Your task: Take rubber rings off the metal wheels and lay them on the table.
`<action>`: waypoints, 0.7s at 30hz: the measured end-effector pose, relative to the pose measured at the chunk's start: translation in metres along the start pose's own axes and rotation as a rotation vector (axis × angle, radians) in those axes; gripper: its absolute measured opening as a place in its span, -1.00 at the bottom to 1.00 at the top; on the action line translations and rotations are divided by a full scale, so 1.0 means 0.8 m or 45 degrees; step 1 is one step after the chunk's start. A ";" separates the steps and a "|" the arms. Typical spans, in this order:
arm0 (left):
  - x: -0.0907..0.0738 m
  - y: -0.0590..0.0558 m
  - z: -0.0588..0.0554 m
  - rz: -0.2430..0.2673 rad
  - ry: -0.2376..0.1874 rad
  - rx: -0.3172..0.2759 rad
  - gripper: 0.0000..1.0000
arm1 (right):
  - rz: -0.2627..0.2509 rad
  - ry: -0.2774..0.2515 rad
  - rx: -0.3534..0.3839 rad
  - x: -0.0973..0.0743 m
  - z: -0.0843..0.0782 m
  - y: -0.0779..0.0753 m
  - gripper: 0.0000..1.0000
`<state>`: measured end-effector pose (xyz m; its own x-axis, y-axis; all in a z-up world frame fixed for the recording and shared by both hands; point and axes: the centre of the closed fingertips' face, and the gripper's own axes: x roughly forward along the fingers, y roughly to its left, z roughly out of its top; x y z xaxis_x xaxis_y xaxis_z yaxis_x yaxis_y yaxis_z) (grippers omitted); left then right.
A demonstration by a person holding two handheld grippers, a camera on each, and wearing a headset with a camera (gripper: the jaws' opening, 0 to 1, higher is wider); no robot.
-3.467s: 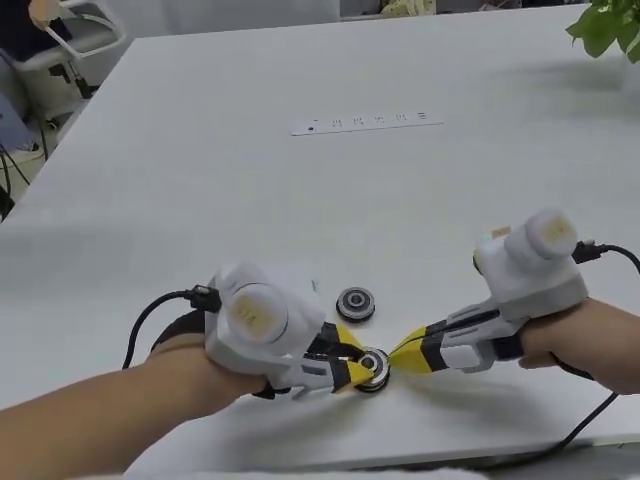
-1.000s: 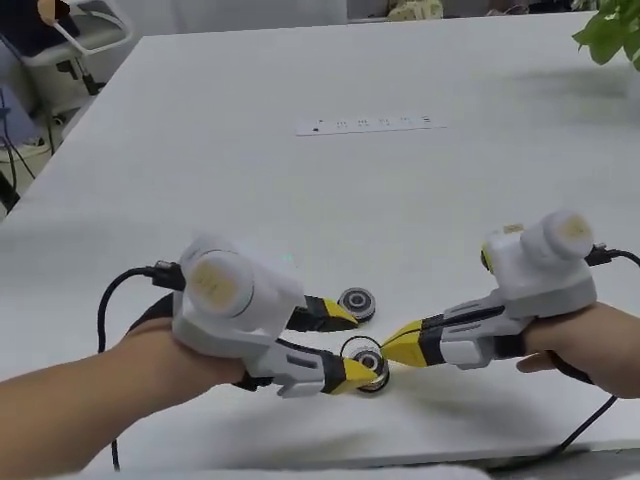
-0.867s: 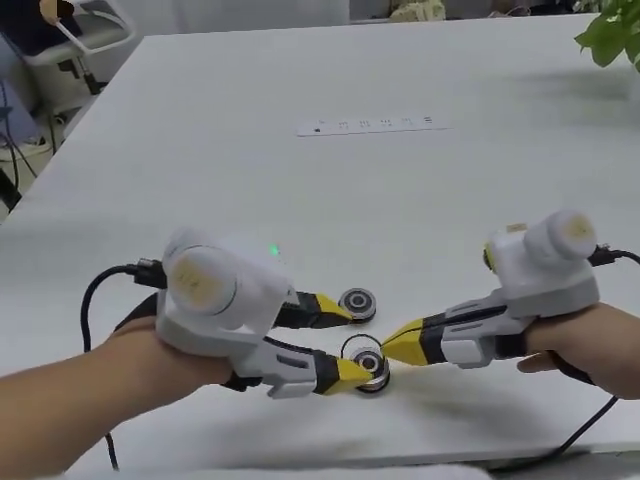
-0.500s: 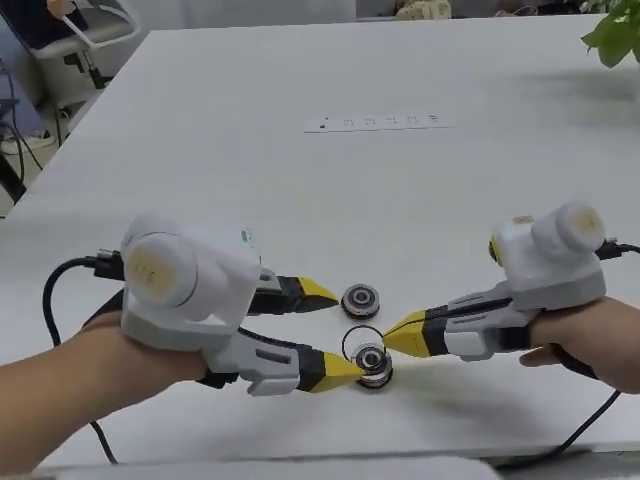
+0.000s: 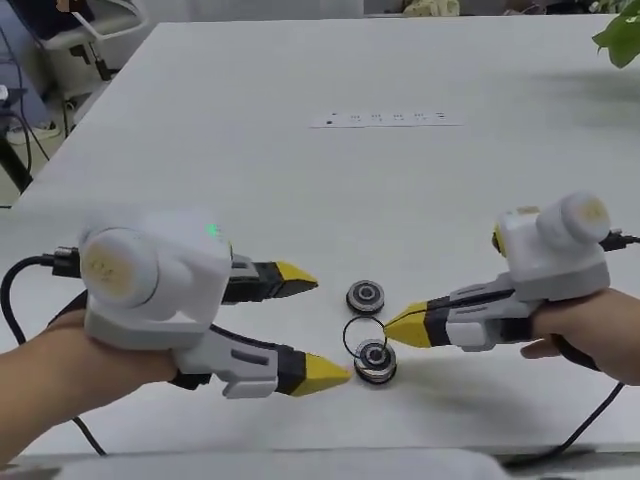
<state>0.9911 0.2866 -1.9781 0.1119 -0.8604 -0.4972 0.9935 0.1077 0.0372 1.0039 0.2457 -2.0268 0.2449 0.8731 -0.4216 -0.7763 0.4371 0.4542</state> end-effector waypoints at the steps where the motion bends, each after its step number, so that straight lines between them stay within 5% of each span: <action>1: -0.001 0.001 0.000 0.003 -0.003 -0.004 0.12 | 0.002 -0.002 -0.002 0.001 0.002 0.001 -1.00; 21: -0.027 0.011 -0.018 0.083 0.002 -0.065 0.42 | 0.012 -0.003 -0.019 0.029 0.016 -0.002 -1.00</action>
<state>0.9969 0.3130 -1.9796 0.1765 -0.8501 -0.4962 0.9816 0.1891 0.0253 1.0181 0.2683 -2.0272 0.2385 0.8777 -0.4155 -0.7870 0.4254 0.4468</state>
